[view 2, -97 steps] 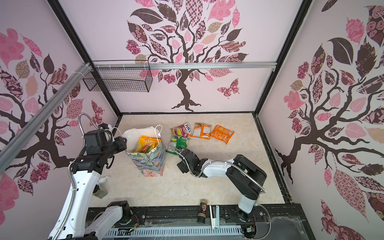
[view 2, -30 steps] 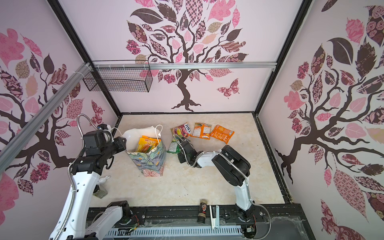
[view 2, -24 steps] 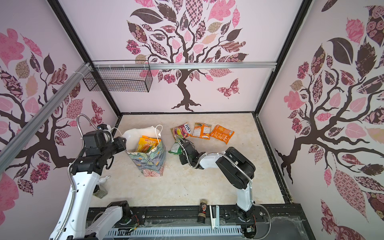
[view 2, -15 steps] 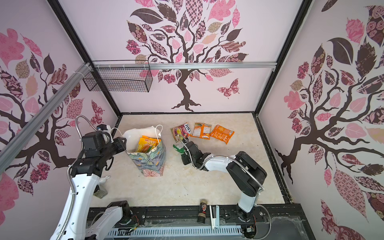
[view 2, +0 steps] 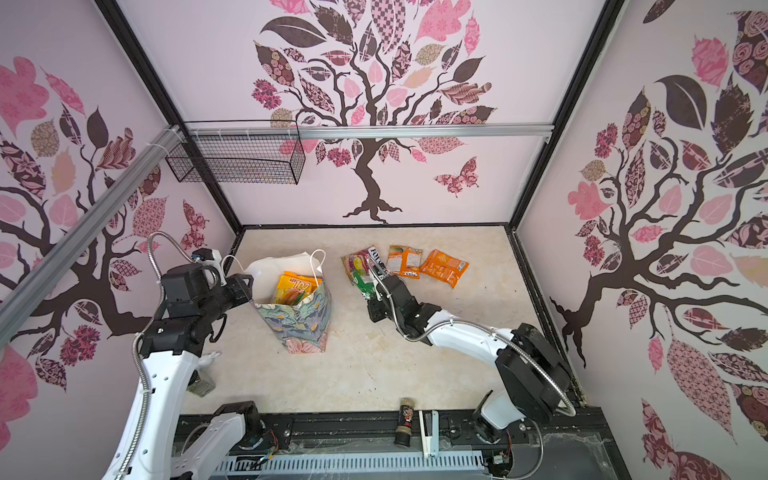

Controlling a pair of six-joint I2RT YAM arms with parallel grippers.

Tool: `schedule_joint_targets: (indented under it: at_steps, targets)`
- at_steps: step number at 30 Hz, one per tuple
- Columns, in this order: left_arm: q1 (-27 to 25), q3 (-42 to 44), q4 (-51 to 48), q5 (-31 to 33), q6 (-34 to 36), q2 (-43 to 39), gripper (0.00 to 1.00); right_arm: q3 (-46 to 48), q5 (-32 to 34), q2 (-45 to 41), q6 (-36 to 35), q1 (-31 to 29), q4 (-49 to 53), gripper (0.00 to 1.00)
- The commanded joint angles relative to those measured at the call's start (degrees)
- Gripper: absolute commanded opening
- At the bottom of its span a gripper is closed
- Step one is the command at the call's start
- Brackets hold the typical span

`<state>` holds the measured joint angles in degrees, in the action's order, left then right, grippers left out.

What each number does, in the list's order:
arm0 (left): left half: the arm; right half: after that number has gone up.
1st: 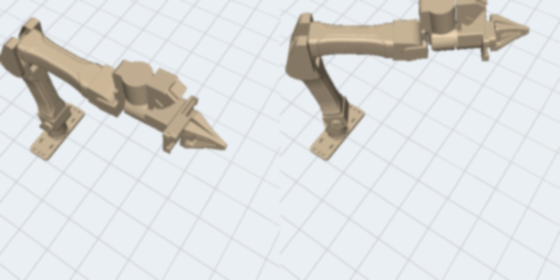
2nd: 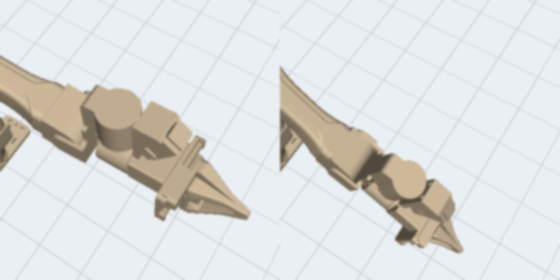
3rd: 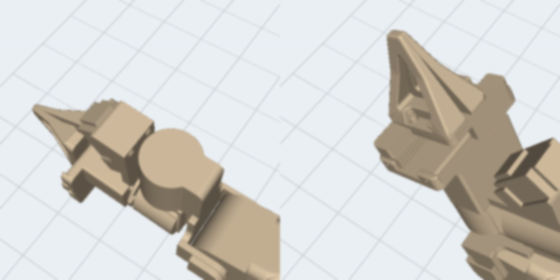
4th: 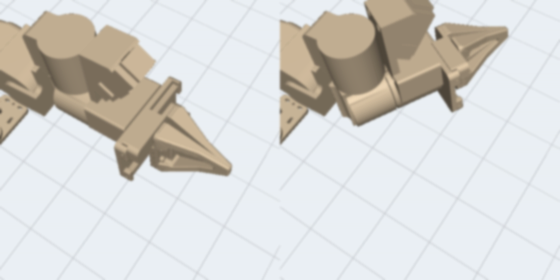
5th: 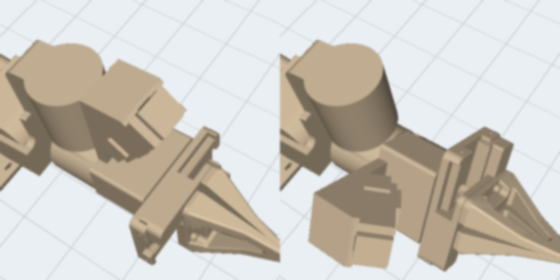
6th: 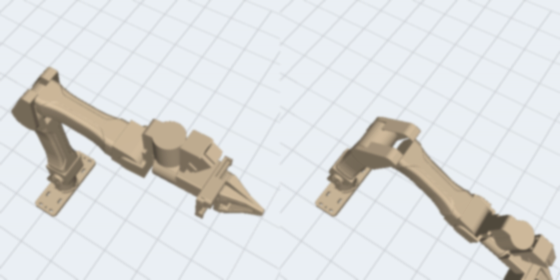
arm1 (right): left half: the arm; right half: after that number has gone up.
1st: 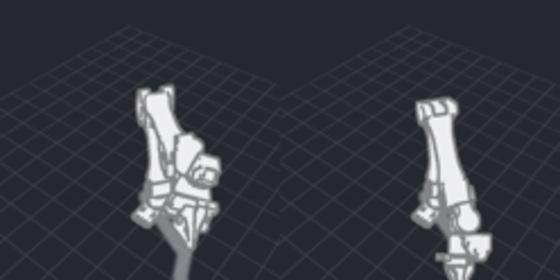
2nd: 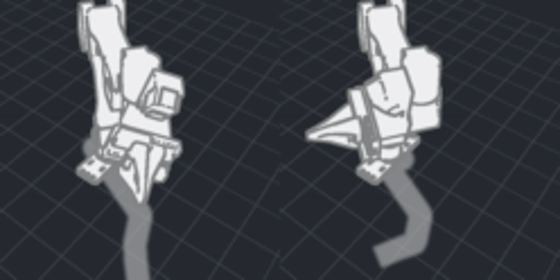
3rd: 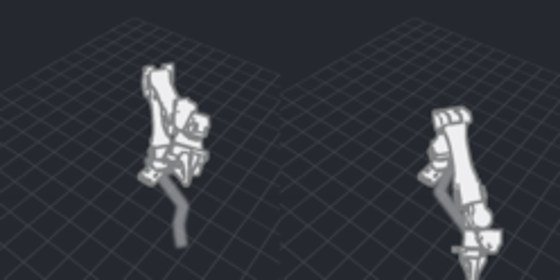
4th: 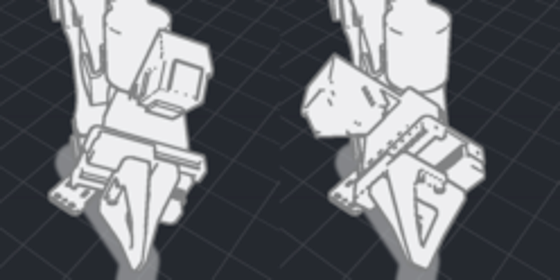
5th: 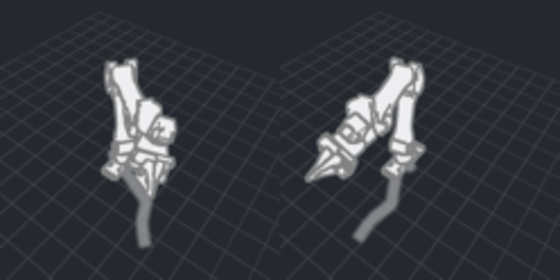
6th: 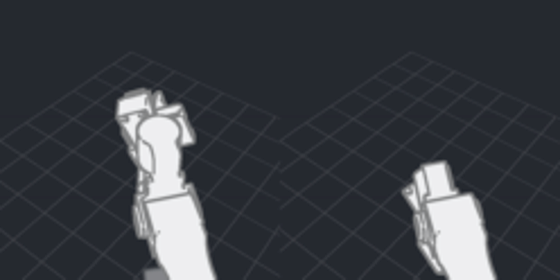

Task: Place the snacks into the paper bag
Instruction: 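Lift the green tea candy bag with the right gripper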

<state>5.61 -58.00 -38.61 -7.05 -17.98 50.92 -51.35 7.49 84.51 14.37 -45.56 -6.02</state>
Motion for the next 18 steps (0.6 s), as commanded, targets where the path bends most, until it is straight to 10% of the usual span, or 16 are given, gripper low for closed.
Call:
schedule_joint_targets:
  at_steps: [1, 18]
  targets:
    - [0.2, 1.4, 1.6, -0.8, 0.2, -0.8, 0.35, -0.5, 1.2, -5.3, -1.1, 0.1, 0.8, 0.0]
    - [0.2, 1.5, 1.7, -0.6, 0.2, -1.0, 0.35, -9.9, -4.3, -16.6, -0.7, -0.2, 9.0, 0.0]
